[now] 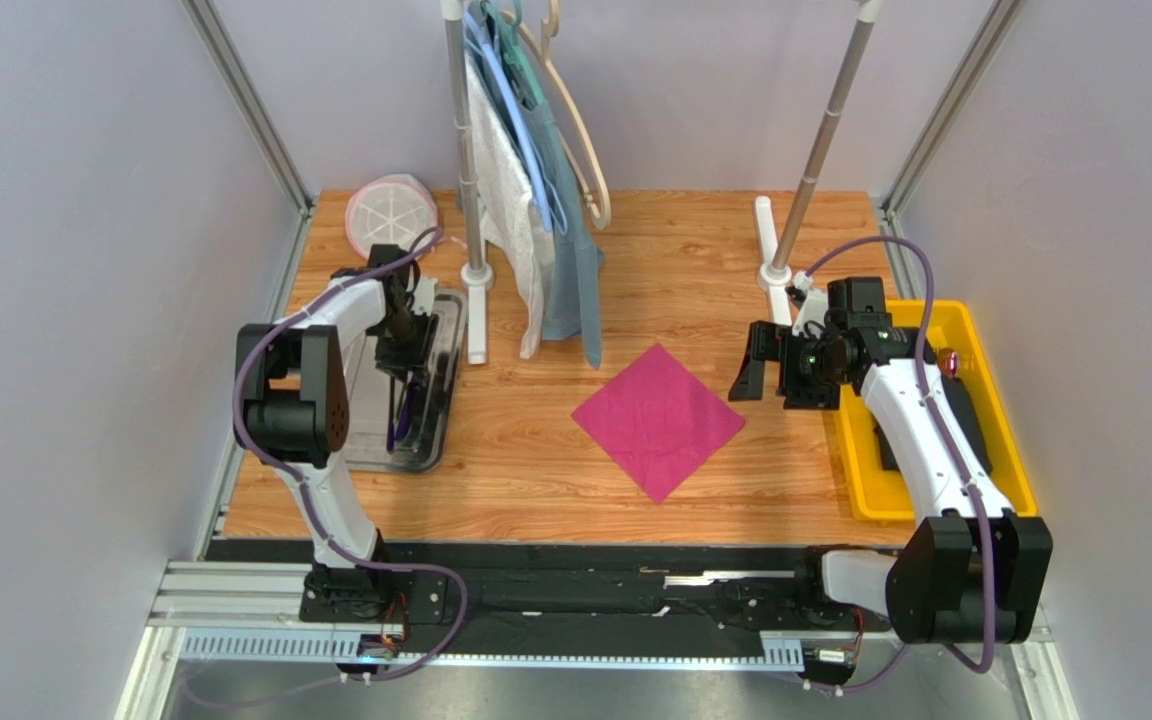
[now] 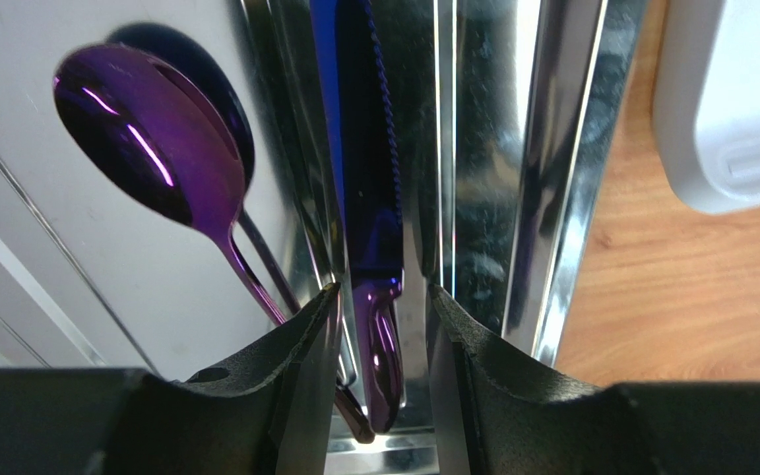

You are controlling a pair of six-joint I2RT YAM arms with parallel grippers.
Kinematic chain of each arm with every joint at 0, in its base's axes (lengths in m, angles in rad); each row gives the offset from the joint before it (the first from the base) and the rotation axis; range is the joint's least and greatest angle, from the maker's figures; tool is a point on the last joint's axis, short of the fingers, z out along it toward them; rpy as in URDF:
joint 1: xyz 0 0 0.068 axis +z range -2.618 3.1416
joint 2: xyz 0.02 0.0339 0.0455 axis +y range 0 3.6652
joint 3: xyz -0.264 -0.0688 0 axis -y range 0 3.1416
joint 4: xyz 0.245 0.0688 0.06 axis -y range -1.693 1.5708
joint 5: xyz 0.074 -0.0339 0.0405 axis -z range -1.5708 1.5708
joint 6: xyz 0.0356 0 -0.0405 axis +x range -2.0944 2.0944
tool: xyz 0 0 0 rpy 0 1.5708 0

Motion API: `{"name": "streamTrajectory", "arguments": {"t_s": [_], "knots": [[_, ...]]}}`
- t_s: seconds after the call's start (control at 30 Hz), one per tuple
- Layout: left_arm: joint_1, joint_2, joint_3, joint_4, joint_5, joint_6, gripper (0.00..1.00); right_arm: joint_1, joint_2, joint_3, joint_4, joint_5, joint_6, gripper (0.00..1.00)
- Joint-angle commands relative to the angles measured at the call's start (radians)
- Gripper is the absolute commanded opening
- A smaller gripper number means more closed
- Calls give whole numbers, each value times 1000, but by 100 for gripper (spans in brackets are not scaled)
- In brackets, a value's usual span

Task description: Place the utensils on the paper napkin and roll it up

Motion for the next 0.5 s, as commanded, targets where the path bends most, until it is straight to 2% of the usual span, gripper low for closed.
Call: {"name": "streamTrajectory", "arguments": {"t_s": [0.0,0.47], "knots": [[-5,31,56,40,-25,-4,44,-1,5,35,29,4,-11,100],[-17,97,90,46,-81,-20,37,-2,9,34,28,17,-15,100]]}}
